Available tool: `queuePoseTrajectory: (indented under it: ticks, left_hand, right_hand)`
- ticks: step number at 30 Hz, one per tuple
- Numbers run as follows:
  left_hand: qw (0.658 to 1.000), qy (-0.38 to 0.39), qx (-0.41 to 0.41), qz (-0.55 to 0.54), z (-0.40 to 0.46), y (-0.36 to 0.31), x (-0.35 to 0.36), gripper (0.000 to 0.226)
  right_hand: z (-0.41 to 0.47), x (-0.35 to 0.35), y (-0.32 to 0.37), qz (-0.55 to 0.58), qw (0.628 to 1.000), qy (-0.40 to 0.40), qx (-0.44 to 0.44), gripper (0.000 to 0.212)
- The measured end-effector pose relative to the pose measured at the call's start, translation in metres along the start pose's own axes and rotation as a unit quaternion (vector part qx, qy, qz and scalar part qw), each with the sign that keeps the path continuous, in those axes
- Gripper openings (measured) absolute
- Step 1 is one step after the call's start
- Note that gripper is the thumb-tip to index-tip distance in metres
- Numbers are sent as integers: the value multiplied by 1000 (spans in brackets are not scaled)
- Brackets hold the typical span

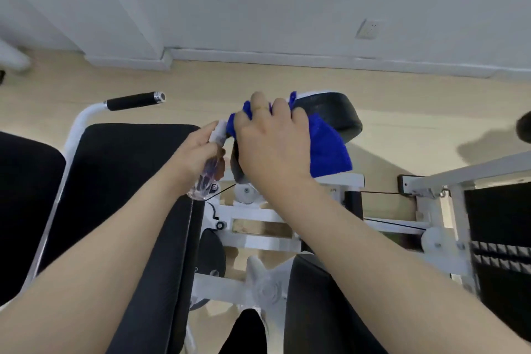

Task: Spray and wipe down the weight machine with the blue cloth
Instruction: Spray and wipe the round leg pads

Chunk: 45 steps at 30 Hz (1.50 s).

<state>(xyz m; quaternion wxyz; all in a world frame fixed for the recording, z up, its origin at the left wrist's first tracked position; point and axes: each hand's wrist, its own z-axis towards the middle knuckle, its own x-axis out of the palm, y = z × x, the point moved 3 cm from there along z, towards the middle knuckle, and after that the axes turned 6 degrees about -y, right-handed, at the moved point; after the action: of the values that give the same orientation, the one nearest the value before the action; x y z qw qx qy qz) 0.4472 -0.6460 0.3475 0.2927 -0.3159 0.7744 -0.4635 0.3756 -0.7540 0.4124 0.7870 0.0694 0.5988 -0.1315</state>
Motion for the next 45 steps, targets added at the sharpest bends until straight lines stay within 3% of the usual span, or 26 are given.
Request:
queuePoseTrajectory:
  ticks: [4, 7, 11, 17, 22, 26, 30, 32, 34, 36, 38, 39, 41, 43, 45]
  left_hand:
    - [991, 79, -52, -92, -17, 8, -18, 25]
    - [978, 133, -101, -121, -23, 9, -27, 31]
    - [987, 135, -78, -45, -23, 11, -32, 39]
    - [989, 101, -38, -99, -6, 10, -15, 36]
    - [996, 74, -37, -39, 11, -1, -12, 35]
    - [995, 71, -52, -37, 7, -7, -11, 36]
    - [997, 45, -54, -27, 1, -11, -9, 34]
    - [999, 23, -37, -20, -1, -11, 0, 32]
    - [1000, -12, -19, -7, -2, -10, 7, 35]
    - [999, -40, -16, 4, 0, -11, 16, 36]
    - [998, -58, -15, 12, 5, -13, 22, 31]
    - [997, -70, -14, 14, 9, -14, 24, 28]
    - [996, -90, -11, 26, 17, -14, 29, 25]
    - [995, -93, -6, 36, 21, -16, 33, 25]
    - [994, -96, -11, 42, 21, -17, 33, 27]
  right_hand:
    - [-24, -2, 19, -30, 995, -24, -89, 11]
    - [-52, 13, 43, -71, 974, 2, -217, 15]
    - [-84, 57, 73, -192, 855, 160, -454, 30]
    - [-68, 116, 89, -246, 829, 188, -465, 35]
    - [-58, 94, 68, -238, 853, 142, -442, 32]
    - [-58, 43, 20, -166, 905, 29, -391, 16]
    - [-50, -1, -40, -98, 948, -127, -275, 26]
    - [-36, -16, -61, -48, 975, -143, -162, 28]
    - [-18, -13, -83, 48, 995, -86, -27, 30]
    - [-4, -3, -112, 222, 966, 2, 129, 29]
    - [-7, 11, -137, 430, 849, 31, 306, 22]
    - [-11, 20, -148, 479, 787, 40, 386, 23]
    - [-16, 34, -163, 488, 728, 81, 474, 25]
    - [-13, 34, -165, 449, 750, 75, 479, 17]
    - [-2, 21, -145, 478, 781, 24, 401, 15]
